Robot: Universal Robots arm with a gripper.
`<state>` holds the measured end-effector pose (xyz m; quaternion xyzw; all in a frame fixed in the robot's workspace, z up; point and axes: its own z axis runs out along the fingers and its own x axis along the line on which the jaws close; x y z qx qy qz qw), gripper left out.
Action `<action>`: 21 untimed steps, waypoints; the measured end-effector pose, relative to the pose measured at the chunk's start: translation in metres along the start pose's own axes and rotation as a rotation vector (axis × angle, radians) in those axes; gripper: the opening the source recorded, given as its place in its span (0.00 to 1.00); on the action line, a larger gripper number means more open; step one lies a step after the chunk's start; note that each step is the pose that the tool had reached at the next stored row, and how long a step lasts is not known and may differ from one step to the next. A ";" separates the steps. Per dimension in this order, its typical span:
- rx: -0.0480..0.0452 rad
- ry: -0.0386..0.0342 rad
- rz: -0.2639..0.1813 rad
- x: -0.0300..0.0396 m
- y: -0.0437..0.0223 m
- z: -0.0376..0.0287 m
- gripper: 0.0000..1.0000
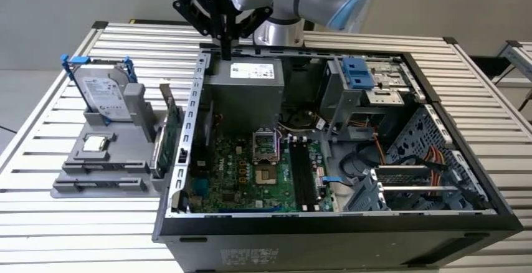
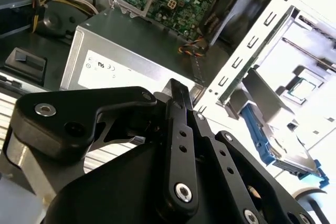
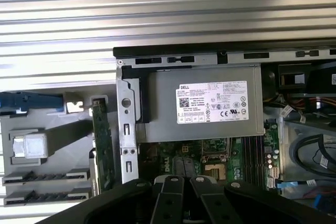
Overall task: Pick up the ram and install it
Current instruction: 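Reach for the ram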
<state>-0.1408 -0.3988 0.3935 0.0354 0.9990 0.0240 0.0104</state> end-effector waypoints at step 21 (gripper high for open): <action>0.0000 0.0000 0.000 0.0278 -0.0019 -0.0006 0.00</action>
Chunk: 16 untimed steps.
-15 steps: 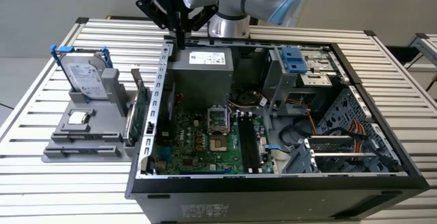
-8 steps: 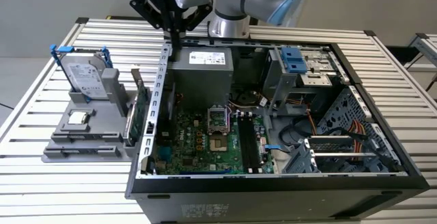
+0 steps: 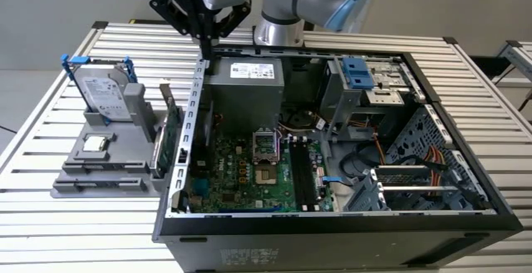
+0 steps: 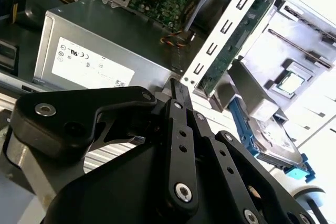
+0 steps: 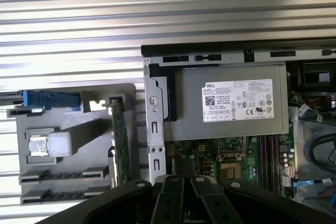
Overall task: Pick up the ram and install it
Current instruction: 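Reach for the ram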
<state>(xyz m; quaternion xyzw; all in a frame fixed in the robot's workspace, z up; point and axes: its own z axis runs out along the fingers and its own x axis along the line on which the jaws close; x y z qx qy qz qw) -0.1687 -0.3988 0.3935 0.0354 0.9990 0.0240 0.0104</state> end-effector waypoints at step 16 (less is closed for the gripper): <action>0.0000 0.0000 0.000 0.0222 -0.0016 -0.0005 0.00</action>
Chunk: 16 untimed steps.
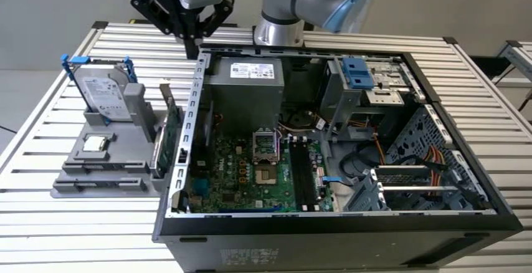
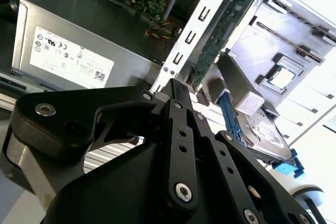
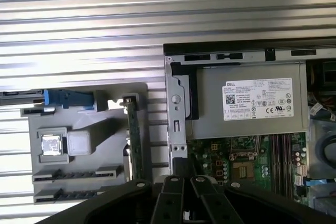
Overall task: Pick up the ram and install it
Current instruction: 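Reach for the ram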
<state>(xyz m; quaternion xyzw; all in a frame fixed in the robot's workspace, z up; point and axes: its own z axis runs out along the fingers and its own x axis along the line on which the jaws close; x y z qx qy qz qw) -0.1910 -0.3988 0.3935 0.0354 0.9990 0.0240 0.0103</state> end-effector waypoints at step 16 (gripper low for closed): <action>0.0000 0.0000 0.000 0.0206 -0.0015 -0.0004 0.00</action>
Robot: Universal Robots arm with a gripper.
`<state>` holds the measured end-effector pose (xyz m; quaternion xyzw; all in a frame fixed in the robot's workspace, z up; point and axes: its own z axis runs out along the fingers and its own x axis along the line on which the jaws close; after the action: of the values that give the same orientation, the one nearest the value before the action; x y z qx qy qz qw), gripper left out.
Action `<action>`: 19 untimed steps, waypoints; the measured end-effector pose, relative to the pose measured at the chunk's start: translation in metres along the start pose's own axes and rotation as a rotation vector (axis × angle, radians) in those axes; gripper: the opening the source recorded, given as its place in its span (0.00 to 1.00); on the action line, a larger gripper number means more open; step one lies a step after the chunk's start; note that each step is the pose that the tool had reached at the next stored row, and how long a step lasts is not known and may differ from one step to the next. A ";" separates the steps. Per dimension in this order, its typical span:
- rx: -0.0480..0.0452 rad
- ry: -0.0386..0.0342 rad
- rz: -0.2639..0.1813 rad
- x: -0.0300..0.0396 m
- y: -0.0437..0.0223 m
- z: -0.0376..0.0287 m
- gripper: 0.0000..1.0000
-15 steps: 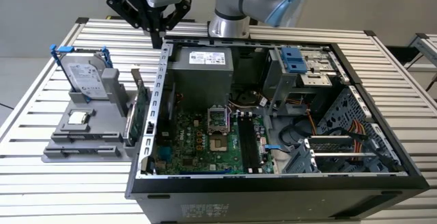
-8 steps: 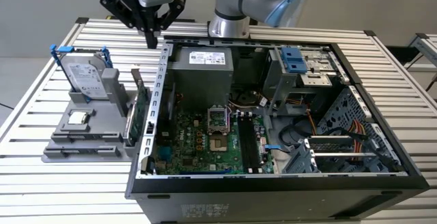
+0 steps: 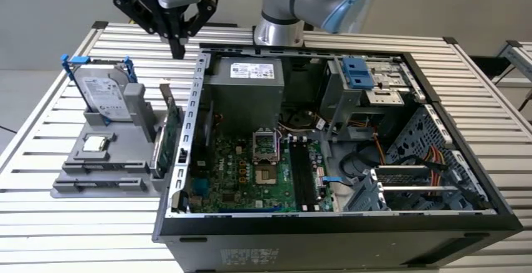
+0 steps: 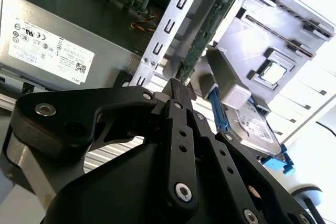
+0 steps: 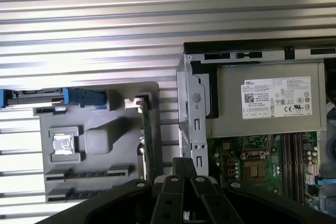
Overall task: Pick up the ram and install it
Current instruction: 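Reach for the ram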
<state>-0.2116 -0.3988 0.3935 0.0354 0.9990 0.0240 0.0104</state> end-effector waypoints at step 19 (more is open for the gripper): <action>0.0000 0.0000 0.000 0.0233 -0.0016 -0.0005 0.00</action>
<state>-0.2350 -0.3988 0.3935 0.0354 0.9990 0.0240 0.0104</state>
